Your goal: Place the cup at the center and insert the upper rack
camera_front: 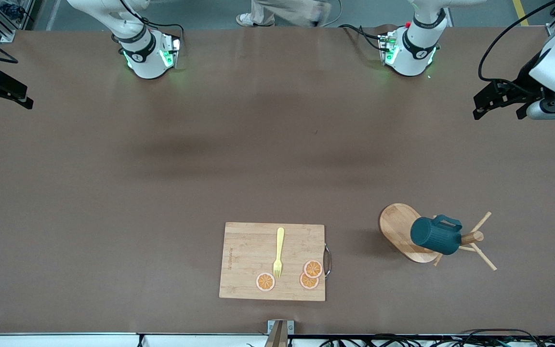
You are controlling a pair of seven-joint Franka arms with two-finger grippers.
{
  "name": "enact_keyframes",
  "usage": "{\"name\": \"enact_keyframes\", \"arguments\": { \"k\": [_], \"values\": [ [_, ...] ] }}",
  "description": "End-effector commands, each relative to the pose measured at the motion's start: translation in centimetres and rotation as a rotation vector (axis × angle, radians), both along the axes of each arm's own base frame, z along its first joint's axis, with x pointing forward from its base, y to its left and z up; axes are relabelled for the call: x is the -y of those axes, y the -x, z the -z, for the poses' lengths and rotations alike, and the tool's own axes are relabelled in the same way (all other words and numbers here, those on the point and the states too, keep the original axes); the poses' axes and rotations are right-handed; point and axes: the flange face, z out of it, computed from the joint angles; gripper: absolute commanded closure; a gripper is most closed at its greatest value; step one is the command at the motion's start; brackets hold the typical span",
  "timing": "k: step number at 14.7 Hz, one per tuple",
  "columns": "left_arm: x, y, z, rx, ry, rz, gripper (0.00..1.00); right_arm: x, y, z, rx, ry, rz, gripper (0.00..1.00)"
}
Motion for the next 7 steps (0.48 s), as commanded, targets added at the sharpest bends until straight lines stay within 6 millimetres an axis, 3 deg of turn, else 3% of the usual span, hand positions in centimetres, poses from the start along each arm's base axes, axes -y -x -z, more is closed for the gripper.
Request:
{"name": "enact_keyframes", "arguments": {
  "k": [1, 7],
  "values": [
    [-0.05, 0.17, -0.43, -0.023, -0.004, 0.024, 0.0, 0.07, 0.78, -0.38, 0.005, 0.006, -0.005, 0.0],
    [0.13, 0.32, -0.94, -0.052, -0.055, 0.037, 0.0, 0.15, 0.79, -0.38, 0.005, 0.006, -0.004, 0.0]
  ]
}}
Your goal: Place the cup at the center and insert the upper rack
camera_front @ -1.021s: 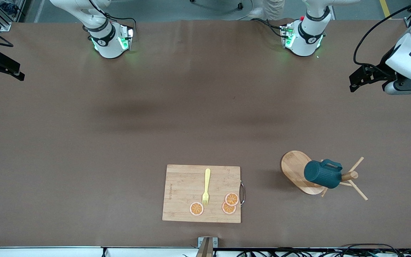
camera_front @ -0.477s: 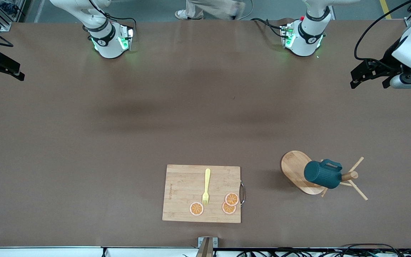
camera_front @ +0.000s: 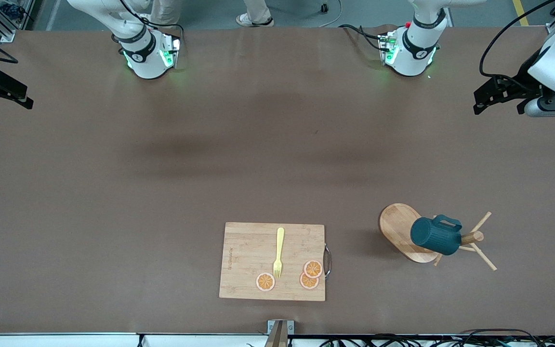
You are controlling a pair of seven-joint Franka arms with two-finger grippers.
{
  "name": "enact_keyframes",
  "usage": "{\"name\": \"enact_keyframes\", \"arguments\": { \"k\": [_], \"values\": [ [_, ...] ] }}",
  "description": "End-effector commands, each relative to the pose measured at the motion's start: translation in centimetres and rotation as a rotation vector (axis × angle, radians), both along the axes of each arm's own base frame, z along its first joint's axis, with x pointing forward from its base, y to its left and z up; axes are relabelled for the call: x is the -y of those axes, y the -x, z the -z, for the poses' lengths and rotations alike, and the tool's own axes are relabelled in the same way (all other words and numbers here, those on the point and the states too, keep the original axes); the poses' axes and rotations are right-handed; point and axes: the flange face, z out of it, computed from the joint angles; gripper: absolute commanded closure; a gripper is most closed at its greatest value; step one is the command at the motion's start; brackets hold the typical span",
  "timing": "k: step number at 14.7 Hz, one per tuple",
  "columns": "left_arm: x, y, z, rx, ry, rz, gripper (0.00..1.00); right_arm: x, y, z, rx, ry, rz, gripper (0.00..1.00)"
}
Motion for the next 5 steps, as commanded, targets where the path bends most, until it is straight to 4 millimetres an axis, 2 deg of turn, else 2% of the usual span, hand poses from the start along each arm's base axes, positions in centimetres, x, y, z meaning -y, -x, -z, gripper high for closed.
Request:
{"name": "enact_keyframes", "arguments": {
  "k": [1, 5],
  "values": [
    [-0.21, -0.18, -0.86, -0.005, -0.022, 0.022, 0.0, 0.15, 0.74, -0.31, 0.003, 0.006, -0.004, 0.0],
    [-0.57, -0.19, -0.76, -0.012, -0.01, 0.02, 0.0, 0.15, 0.74, -0.31, 0.003, 0.006, -0.004, 0.0]
  ]
}}
